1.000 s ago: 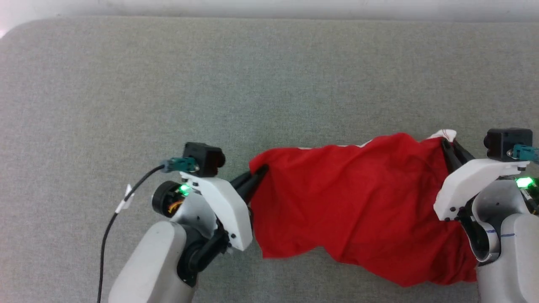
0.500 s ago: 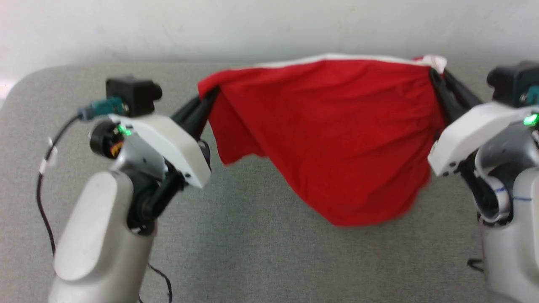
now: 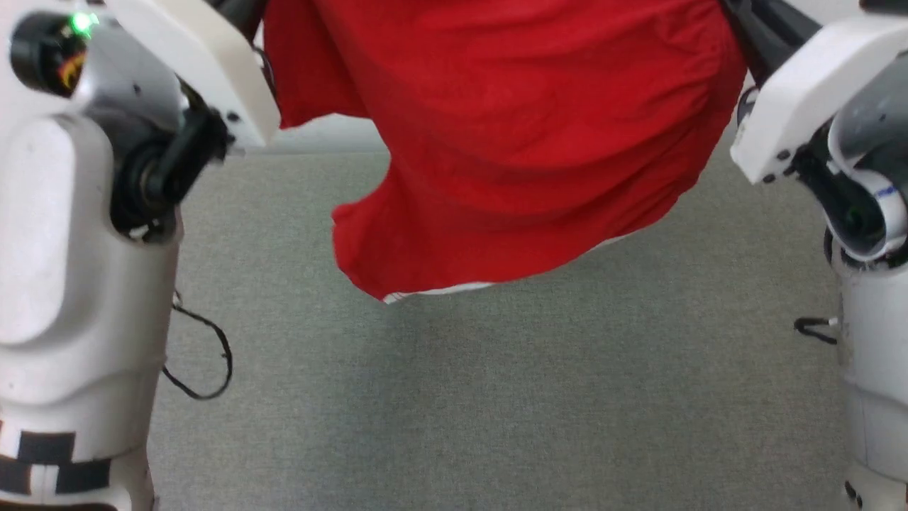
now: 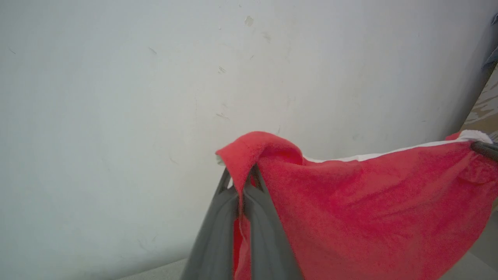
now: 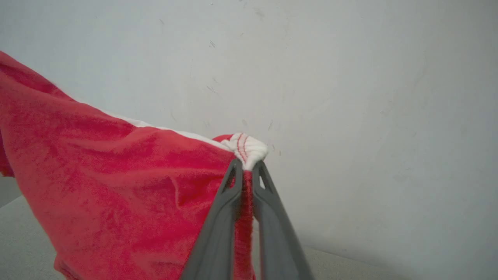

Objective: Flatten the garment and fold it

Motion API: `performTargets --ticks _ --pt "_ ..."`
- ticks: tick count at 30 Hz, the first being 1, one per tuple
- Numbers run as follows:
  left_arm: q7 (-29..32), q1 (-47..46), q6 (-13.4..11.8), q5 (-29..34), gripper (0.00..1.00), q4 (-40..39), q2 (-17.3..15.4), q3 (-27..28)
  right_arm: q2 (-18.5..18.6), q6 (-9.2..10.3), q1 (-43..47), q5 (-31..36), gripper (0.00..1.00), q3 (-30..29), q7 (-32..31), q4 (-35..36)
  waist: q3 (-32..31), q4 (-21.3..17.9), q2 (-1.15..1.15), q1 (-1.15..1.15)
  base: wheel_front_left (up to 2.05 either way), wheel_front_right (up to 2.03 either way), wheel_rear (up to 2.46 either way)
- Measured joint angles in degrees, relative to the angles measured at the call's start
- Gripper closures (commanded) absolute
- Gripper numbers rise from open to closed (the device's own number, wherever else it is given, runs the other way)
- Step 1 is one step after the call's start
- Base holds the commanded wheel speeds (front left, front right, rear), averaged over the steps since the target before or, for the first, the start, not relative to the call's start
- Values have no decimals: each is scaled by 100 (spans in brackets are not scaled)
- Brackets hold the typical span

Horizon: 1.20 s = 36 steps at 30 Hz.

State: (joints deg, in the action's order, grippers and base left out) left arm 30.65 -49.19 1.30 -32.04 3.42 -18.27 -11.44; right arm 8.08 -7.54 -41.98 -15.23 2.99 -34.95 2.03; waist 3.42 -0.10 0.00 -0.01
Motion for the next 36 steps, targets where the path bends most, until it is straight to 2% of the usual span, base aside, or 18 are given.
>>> performTargets --ticks 7,14,21,25,32,36 --pt "170 -558 -37 125 100 238 -78 -40 -90 0 -527 -33 100 -5 -404 -260 364 -51 0 1 0 0 0" --pt "-230 -1658 -79 410 100 593 -167 67 -302 0 -1812 377 100 -19 -342 -817 1154 -113 0 3 0 0 0" --pt "-1010 -3039 -23 735 100 1198 -266 133 -368 0 -3182 1074 100 -70 283 -1675 2158 -165 0 4 0 0 0" --pt "-1653 -3529 47 838 100 1496 -202 144 -255 -1 -3768 1428 100 -10 788 -2121 2734 -159 0 3 0 0 0" --pt "-2859 -3669 315 888 100 1951 -81 70 -47 -1 -4143 1771 100 170 1618 -2733 3639 -75 0 3 0 0 0" --pt "-3260 -3612 431 848 100 2180 -9 -29 52 -1 -4145 1861 100 412 2020 -3071 4066 -6 0 3 0 0 0"
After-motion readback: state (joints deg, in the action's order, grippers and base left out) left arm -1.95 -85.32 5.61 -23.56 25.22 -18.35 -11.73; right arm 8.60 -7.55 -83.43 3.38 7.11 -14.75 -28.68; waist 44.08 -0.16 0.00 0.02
